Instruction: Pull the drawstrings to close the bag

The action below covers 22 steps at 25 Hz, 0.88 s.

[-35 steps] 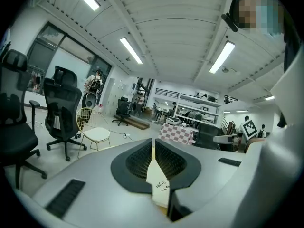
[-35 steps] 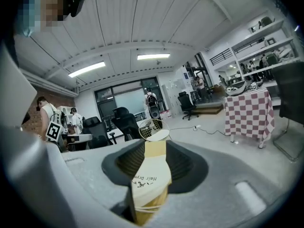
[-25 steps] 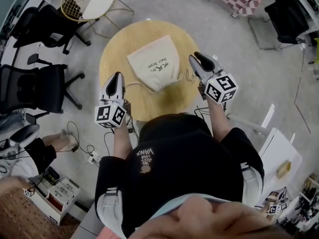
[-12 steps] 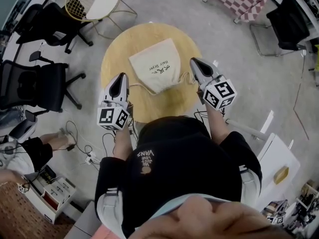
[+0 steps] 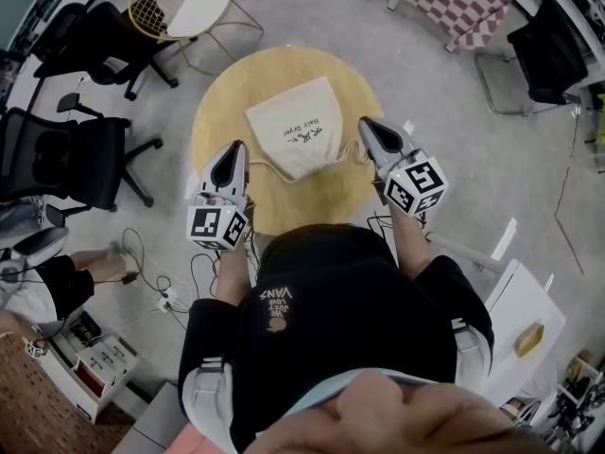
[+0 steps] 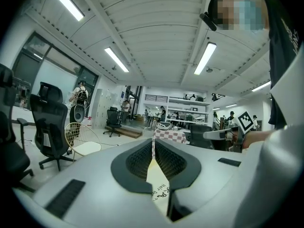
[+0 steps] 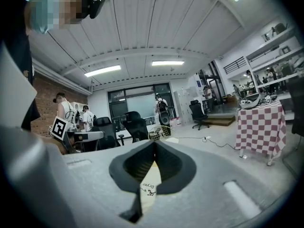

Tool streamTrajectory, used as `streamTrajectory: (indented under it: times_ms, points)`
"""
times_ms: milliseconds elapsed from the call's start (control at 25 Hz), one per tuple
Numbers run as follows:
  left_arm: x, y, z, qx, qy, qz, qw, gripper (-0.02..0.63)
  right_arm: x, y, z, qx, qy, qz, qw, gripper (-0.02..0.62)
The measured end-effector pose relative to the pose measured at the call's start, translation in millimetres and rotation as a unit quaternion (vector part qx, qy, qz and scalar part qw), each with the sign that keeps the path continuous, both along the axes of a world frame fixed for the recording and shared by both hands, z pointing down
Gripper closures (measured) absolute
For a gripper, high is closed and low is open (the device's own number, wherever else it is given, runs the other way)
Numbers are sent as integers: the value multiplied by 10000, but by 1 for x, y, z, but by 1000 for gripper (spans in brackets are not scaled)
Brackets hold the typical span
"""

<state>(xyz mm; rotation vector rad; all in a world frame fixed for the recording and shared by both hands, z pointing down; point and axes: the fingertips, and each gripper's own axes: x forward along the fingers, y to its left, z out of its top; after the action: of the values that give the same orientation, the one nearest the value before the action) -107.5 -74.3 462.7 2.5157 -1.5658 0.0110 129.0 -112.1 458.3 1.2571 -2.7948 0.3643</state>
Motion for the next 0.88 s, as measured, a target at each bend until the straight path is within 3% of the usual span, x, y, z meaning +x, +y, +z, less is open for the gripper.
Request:
streamTrajectory:
  times_ms: [880]
  points:
    - [8, 0, 0, -15, -25, 77, 10000, 577, -4, -1, -5, 61, 77, -110, 9999, 598]
